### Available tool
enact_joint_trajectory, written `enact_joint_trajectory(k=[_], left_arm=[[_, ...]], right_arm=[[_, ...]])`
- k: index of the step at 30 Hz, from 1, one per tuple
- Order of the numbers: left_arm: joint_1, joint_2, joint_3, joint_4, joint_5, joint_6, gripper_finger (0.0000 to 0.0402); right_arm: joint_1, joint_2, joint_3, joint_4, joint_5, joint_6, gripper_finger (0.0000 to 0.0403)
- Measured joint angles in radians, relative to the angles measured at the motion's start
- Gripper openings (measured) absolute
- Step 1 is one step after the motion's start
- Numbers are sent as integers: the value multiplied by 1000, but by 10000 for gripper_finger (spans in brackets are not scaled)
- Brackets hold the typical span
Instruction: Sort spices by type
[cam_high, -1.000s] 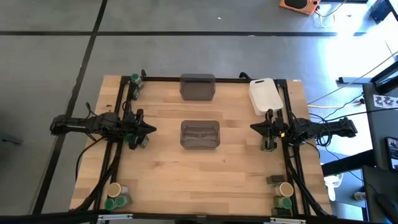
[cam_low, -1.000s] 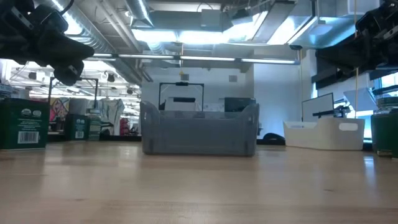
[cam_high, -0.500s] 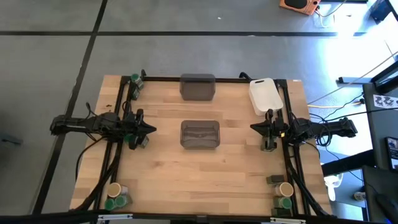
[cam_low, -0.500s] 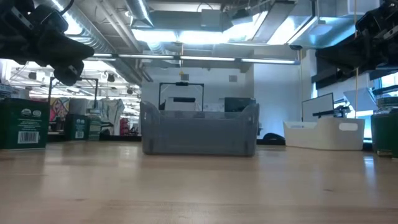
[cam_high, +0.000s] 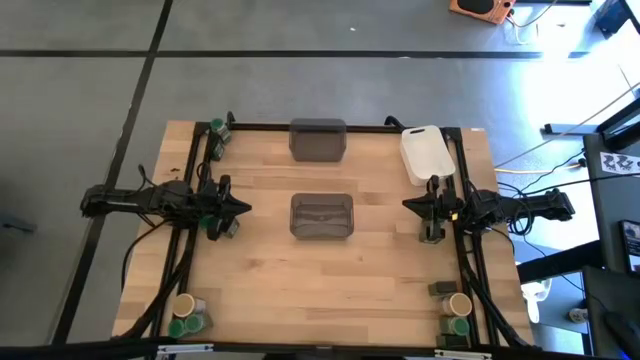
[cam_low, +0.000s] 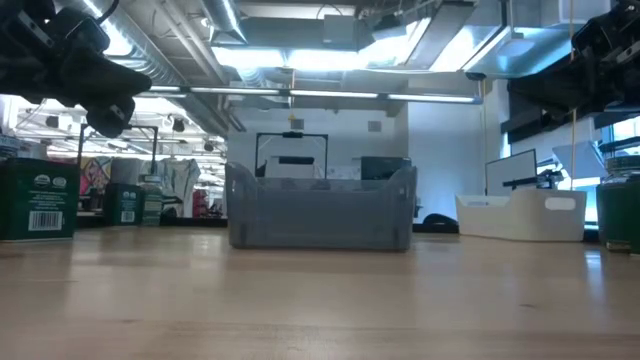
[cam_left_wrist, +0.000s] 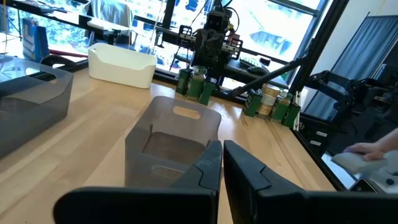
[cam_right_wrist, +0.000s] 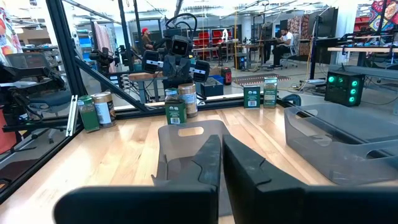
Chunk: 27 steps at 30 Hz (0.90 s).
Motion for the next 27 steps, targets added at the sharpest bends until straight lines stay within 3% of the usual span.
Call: enact_joint_trajectory(k=[17,22,27], left_arm=[[0,0,0,0,0,0,13],[1,0,0,0,-7,236,13],[1,0,0,1,-21,286,13]], right_arm=[[0,0,0,0,0,0,19],[0,0,0,0,9,-7,19],[0,0,0,5,18,-9,19]])
